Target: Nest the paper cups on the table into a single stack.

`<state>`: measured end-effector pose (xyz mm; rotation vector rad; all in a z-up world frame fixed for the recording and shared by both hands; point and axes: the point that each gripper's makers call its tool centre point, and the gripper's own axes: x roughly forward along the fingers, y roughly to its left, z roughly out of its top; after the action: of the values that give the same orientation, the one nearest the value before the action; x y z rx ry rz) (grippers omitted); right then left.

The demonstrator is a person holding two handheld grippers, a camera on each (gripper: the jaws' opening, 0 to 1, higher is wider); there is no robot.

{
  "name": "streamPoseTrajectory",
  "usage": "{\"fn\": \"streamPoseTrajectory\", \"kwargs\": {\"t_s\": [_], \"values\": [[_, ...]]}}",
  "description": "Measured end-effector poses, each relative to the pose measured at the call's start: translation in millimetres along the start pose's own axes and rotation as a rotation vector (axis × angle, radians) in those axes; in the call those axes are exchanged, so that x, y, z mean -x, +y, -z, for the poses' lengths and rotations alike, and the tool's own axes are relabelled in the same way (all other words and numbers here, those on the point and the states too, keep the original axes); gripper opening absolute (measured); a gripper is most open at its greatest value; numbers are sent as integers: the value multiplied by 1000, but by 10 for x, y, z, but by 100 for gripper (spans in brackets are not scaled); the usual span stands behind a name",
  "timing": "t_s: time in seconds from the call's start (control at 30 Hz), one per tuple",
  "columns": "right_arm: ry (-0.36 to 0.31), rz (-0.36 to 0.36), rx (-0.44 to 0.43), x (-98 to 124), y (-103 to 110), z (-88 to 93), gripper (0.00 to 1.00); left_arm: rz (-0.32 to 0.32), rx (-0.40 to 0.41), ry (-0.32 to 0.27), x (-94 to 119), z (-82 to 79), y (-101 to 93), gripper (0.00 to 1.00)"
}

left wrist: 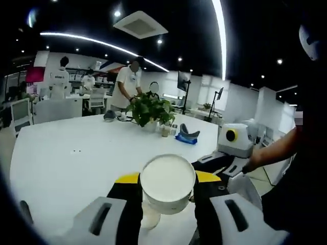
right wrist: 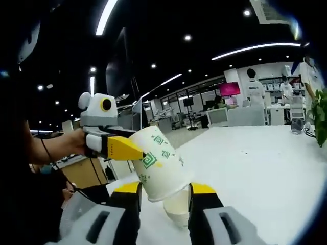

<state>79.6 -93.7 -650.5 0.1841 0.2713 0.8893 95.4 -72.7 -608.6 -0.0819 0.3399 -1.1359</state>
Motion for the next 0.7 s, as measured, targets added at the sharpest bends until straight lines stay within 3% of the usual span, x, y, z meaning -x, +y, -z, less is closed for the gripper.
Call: {"fn": "streamPoseTrajectory", "kwargs": {"t_s": [0.13, 0.47, 0.7], "values": [[-23, -38, -53, 50, 36, -53, 29, 35, 10, 3, -3, 29, -48, 37], [-34, -75, -42, 133, 123, -132, 25, 97, -33, 104, 63, 348, -66, 36], [-50, -118, -49, 166, 217, -233, 24, 134, -34, 140, 85, 460, -102, 36]]}}
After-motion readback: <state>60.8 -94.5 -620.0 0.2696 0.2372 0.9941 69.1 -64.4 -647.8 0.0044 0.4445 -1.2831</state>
